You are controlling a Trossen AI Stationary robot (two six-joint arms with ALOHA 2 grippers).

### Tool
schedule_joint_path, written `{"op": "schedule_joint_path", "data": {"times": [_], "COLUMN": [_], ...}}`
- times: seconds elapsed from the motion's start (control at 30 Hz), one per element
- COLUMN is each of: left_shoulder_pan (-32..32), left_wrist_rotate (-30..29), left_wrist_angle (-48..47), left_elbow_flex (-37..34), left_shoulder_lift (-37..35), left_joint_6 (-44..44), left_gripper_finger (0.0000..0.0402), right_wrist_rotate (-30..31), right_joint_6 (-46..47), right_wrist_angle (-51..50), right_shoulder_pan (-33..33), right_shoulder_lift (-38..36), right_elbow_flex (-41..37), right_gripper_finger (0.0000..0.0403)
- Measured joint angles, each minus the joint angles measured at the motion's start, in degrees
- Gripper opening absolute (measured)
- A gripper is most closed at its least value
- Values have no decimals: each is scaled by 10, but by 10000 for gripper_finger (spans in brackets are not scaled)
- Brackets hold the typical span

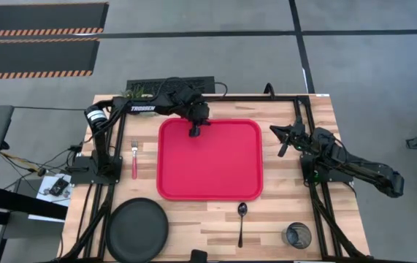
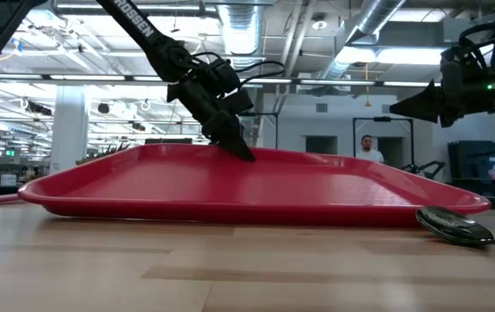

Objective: Pick and place plate/cup/fork/spoon on tray
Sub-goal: Move the red tray to the center of the table

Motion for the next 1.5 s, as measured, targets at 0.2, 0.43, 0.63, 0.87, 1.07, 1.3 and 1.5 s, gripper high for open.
{"op": "schedule_joint_path", "data": {"times": [0.2, 0.43, 0.63, 0.87, 1.07, 1.3, 1.5], "left_shoulder_pan": [0, -2, -2, -1, -2, -3, -3], "left_wrist_rotate": [0, -1, 1, 4, 10, 17, 19], "left_wrist_angle": [14, 12, 6, 4, 3, 3, 3], "left_elbow_flex": [0, 0, 0, 0, 0, 0, 0], "left_shoulder_lift": [0, 0, 0, 0, 0, 0, -1], "left_joint_6": [-10, -19, -23, -23, -28, -28, -30], "left_gripper_finger": [14, 14, 14, 14, 14, 14, 14], "right_wrist_rotate": [0, 0, 0, 0, 0, 0, 0], "right_joint_6": [0, 0, 0, 0, 0, 0, 0], "right_wrist_angle": [0, 0, 0, 0, 0, 0, 0], "right_shoulder_pan": [0, 0, 0, 0, 0, 0, 0], "right_shoulder_lift": [0, 0, 0, 0, 0, 0, 0], "right_elbow_flex": [0, 0, 0, 0, 0, 0, 0], "right_gripper_finger": [40, 40, 40, 40, 40, 40, 40]}}
